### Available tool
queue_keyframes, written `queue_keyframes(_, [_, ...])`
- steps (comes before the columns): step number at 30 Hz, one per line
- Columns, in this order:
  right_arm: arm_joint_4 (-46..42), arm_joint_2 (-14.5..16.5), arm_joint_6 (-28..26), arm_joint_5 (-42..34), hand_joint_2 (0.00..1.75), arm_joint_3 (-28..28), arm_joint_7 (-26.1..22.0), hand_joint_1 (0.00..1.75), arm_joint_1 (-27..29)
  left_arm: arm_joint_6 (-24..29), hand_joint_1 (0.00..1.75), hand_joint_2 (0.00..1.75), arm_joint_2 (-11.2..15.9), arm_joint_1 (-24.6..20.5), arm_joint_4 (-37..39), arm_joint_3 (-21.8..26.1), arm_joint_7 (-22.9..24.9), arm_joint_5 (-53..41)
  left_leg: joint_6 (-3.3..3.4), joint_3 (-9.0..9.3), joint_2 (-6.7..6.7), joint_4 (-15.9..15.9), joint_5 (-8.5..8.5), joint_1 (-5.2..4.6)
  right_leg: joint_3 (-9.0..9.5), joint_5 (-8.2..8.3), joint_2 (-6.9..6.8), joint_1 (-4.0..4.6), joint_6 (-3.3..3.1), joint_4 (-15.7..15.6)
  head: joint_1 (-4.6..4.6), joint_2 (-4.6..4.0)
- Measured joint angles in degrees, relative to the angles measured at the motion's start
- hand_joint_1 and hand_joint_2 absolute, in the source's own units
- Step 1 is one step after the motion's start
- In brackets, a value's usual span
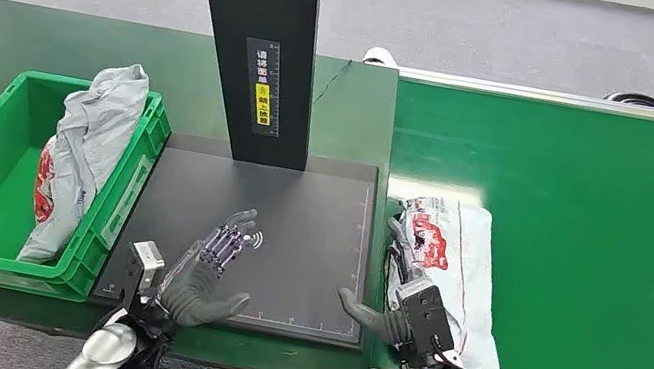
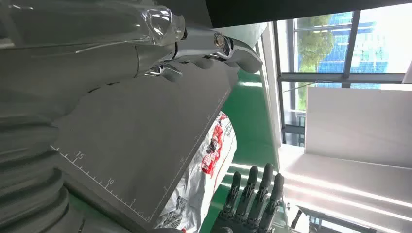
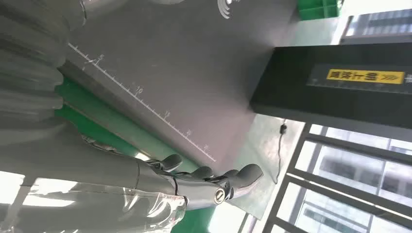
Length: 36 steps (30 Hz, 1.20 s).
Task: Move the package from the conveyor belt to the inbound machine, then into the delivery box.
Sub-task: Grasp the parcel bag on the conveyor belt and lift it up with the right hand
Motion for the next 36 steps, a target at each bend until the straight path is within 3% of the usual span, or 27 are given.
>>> queue_keyframes(3, [0.0,-0.2,-3.3,3.3,1.75,-0.1,2.6,0.0,0.0,0.0,0.0,1.75,0.0,0.1,-0.1,0.1,0.3,0.0,0.0,0.0,0.0,0.0,0.0,0.0,0.0,0.0,0.0,0.0,0.0,0.0,-0.01,0.0])
queue_keyframes(8, [0.0,-0.9,-11.4,16.2,1.75,-1.5,13.1,0.0,-0.3,0.1,0.0,1.75,0.0,0.9,-1.1,0.5,2.2,-0.1,0.0,0.0,0.0,0.0,0.0,0.0,0.0,0.0,0.0,0.0,0.0,0.0,0.0,0.0])
queue_keyframes(16, [1.3,-1.1,-13.6,26.5,1.75,-4.7,20.7,0.0,-1.4,0.9,0.0,1.75,-0.3,2.5,-3.2,0.9,3.6,-0.5,0.0,0.0,0.0,0.0,0.0,0.0,0.0,0.0,0.0,0.0,0.0,0.0,0.0,0.0])
queue_keyframes(21, [2.4,-1.2,-12.4,29.7,1.75,-6.0,24.1,0.0,-1.6,1.0,0.0,1.75,-0.4,3.6,-4.6,1.6,3.9,-0.8,0.0,0.0,0.0,0.0,0.0,0.0,0.0,0.0,0.0,0.0,0.0,0.0,0.0,0.0])
queue_keyframes(32, [6.4,-1.8,-2.9,37.5,1.75,-5.7,32.9,0.0,-1.0,0.9,0.0,1.75,-0.8,3.8,-4.8,1.8,4.6,-1.4,0.0,0.01,0.0,0.0,0.0,0.0,0.0,0.0,0.0,0.0,0.0,0.0,-0.01,0.0])
queue_keyframes(36, [7.5,-2.0,-2.2,38.9,1.75,-5.4,33.9,0.0,-1.0,0.9,0.0,1.75,-1.1,3.7,-4.8,1.8,4.7,-1.4,0.0,0.01,0.0,0.0,0.0,0.0,0.01,0.0,-0.01,0.0,0.0,0.0,-0.01,0.0])
